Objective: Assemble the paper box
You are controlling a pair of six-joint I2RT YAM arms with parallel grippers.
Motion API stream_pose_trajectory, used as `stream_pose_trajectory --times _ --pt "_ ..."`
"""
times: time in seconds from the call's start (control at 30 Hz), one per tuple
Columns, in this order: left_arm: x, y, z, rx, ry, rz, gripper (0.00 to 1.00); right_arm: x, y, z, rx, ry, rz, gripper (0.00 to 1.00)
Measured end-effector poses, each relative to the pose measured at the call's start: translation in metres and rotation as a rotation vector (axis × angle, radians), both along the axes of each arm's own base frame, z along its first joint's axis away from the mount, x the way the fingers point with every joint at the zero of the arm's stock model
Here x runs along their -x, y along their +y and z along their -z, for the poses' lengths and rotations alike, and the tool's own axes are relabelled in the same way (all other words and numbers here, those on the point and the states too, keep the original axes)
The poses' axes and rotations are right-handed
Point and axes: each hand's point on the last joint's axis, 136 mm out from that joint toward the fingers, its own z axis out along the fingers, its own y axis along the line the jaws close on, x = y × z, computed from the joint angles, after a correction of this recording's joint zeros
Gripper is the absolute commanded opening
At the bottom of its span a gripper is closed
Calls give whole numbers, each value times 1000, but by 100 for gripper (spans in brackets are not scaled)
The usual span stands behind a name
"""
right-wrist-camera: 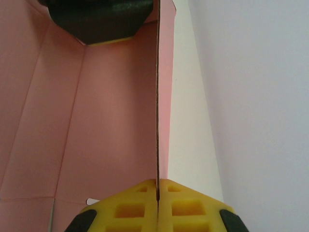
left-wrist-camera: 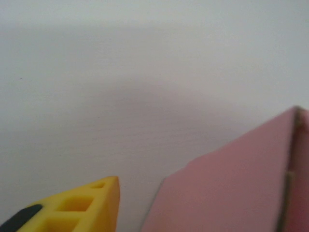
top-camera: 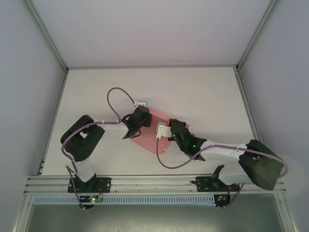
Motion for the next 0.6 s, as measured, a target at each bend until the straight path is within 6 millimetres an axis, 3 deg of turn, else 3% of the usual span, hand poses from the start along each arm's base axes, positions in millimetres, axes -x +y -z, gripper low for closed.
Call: stream_pose_trajectory --times 0.13,0.33,0.6 --pt "3 4 -1 9 -6 54 55 0 -1 1 3 1 2 0" --pt "21 14 -7 20 -2 146 75 -1 -7 4 22 9 21 0" --pt "32 8 -32 64 -48 245 76 -1 -17 11 61 29 49 0"
